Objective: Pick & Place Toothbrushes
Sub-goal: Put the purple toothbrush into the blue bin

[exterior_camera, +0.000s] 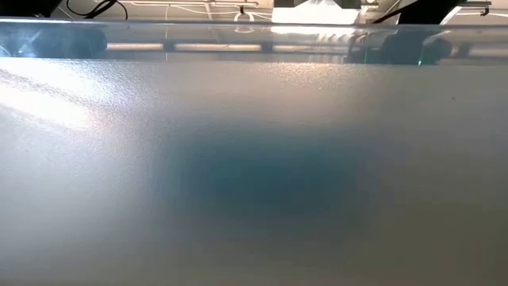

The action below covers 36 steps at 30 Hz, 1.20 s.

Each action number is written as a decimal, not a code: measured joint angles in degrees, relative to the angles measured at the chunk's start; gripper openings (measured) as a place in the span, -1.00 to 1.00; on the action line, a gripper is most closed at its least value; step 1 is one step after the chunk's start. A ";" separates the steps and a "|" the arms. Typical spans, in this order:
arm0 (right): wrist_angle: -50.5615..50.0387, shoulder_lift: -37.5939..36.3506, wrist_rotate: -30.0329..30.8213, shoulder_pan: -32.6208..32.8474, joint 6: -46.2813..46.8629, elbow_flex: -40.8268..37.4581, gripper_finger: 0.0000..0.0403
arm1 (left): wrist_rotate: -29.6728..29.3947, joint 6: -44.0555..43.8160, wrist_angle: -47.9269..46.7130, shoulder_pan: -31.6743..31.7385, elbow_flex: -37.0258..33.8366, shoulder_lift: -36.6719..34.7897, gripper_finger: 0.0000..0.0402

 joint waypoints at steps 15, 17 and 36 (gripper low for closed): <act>4.00 2.67 -0.57 -0.07 -1.04 -0.99 0.04 | 0.02 0.00 0.00 0.00 0.00 0.00 -0.97; 4.09 2.73 -0.59 -0.11 -1.04 -0.99 -0.01 | 0.02 0.00 0.00 0.00 0.00 0.00 -0.97; 5.81 2.67 -4.00 -0.11 -1.02 -0.99 -0.62 | 0.02 0.00 0.01 0.00 0.00 0.00 -0.97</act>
